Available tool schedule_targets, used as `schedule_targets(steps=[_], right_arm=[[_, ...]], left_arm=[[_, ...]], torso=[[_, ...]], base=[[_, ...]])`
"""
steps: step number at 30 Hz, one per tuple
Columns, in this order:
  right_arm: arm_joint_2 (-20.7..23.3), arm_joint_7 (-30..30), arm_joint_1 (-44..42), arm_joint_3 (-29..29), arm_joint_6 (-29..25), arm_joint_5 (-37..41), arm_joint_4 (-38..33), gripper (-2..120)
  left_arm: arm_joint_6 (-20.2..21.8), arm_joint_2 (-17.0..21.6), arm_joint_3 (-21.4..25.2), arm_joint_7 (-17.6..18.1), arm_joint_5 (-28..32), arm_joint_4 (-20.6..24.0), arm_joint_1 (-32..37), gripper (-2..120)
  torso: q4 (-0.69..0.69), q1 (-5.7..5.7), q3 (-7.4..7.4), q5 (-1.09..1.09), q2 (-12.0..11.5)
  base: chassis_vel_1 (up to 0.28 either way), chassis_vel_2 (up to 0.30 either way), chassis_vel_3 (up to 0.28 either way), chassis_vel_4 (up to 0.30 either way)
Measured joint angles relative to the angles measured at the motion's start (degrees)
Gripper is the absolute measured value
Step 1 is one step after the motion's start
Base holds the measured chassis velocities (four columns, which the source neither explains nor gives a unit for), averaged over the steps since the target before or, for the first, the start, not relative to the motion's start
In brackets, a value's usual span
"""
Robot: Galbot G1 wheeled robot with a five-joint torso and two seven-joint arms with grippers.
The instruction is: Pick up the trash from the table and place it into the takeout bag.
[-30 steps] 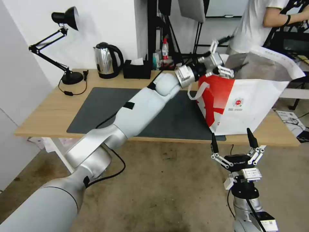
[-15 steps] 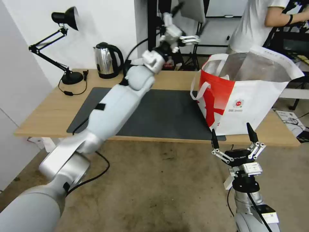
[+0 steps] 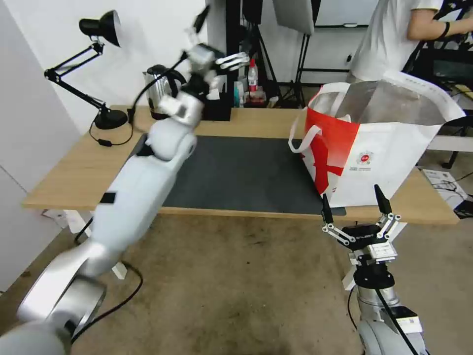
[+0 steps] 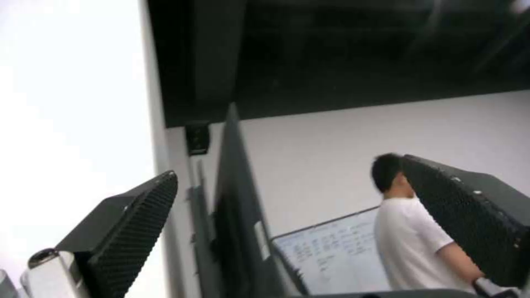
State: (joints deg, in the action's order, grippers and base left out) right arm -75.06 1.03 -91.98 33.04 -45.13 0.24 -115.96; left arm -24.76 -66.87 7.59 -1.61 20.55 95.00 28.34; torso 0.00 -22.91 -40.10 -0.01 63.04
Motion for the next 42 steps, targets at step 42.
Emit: schedule_targets(steps=[42], right_arm=[[-1.15,2.49,-0.27,0.5,-1.4,-1.74,2.26,100]], left_arm=[[-18.39,-21.51,25.0,-2.94,-19.17,25.16,64.97,100]], torso=[[0.0,0.0,0.0,0.01,-0.01]], base=[[0.0,0.0,0.0,0.0]])
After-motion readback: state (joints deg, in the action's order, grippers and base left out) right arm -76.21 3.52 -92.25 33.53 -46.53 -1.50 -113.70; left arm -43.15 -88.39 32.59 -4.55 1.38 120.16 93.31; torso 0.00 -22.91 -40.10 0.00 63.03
